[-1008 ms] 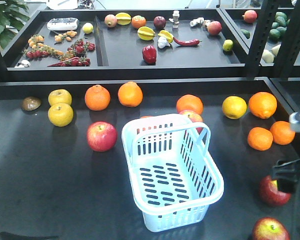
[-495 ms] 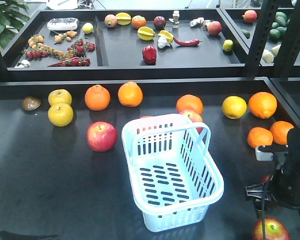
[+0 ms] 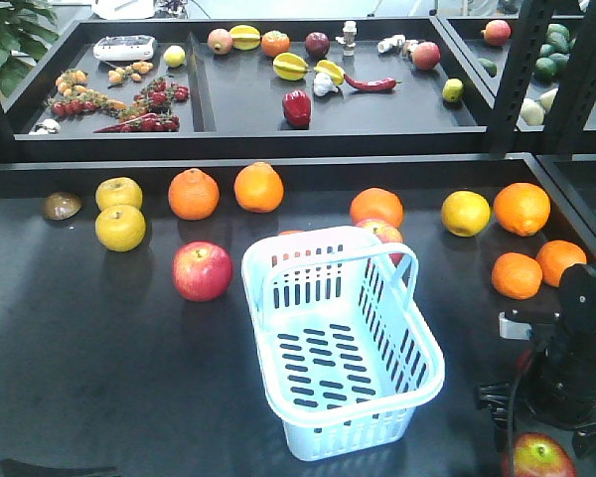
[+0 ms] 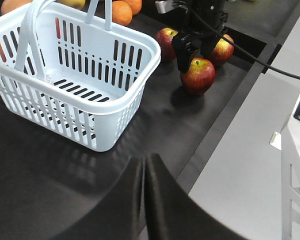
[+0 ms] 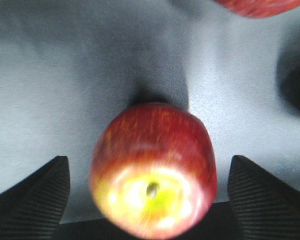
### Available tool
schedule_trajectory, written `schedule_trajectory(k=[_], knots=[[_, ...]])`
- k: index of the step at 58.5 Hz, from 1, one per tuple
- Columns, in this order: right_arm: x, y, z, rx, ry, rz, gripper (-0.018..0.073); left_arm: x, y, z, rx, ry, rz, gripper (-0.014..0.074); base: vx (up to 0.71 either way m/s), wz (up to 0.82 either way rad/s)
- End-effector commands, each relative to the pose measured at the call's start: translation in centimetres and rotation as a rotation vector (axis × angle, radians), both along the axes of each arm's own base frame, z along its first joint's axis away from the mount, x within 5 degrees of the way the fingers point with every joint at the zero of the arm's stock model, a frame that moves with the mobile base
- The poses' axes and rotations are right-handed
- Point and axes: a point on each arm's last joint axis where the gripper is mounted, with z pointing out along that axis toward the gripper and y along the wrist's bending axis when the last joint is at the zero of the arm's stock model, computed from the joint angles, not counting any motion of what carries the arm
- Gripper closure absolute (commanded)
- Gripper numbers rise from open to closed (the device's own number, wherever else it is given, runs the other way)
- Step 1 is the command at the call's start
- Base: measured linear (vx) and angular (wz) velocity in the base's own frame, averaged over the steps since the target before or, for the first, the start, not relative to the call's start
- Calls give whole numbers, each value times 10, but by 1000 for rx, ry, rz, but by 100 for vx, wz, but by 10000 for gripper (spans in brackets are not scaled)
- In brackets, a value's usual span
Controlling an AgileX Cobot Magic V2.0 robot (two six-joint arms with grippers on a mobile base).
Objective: Pick three apples into basket with both arms
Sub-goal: 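Reach the right gripper to a red apple and close on it, then carry the apple over the basket and release it inside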
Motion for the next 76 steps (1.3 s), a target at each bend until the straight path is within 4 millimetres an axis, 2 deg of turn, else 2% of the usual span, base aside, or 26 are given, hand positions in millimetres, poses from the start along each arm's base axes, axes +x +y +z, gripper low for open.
schedule_trajectory(k=[1,11,18,26,30,40,45,55,62,69,76], knots=[[7,-2,7,2,-37,4,-39,2,-1,10,-56,-17,26,602,0,0],[7,-2,-9,1,18,13,-34,2,-1,10,-56,-17,26,602,0,0],[6,-2,-14,2,34,24,-13,2,-1,10,-56,-17,26,602,0,0],[6,-2,-10,4,24,40,100,2,-1,10,-56,-17,26,602,0,0],[7,-2,-4,5,2,43,209,2,-1,10,-56,-17,26,602,0,0],[5,-2,31,7,-117,73,482,2,-1,10,-56,-17,26,602,0,0],[-2,-2,59,10,-190,89,575,2,-1,10,-56,-17,26,602,0,0],[-29,1,126,24,-413,128,567,2,-1,10,-56,-18,28,602,0,0],[-50,16,169,120,-656,192,564,3,-1,10,-56,-19,29,602,0,0],[-57,44,192,302,-831,255,561,3,-1,10,-57,-20,31,602,0,0],[-52,71,196,418,-918,360,559,3,-1,10,-57,-19,30,602,0,0]])
